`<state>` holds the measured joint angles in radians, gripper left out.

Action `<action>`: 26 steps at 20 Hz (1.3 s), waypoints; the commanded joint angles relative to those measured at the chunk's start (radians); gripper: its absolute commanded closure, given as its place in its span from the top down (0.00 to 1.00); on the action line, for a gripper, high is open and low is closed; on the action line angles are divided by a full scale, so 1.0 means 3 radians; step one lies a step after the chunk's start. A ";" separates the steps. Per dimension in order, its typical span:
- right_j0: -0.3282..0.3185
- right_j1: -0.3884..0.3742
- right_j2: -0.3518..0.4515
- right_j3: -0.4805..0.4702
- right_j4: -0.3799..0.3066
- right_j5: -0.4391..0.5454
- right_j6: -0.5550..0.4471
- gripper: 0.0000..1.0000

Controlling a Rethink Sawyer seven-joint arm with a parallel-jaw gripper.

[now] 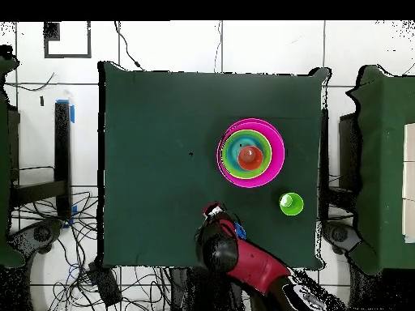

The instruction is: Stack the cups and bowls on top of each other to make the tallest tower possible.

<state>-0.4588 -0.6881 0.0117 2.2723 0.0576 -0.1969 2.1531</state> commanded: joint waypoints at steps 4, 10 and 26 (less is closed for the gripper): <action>0.0101 0.0414 0.0023 0.0044 0.0097 0.0148 0.0559 1.00; 0.0128 0.0641 0.0017 -0.0045 0.0094 -0.0019 0.0609 1.00; 0.0115 0.1053 -0.0045 -0.0295 0.0072 -0.0174 0.0563 1.00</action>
<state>-0.4435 -0.4481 -0.0486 2.2707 0.0586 -0.1977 2.1531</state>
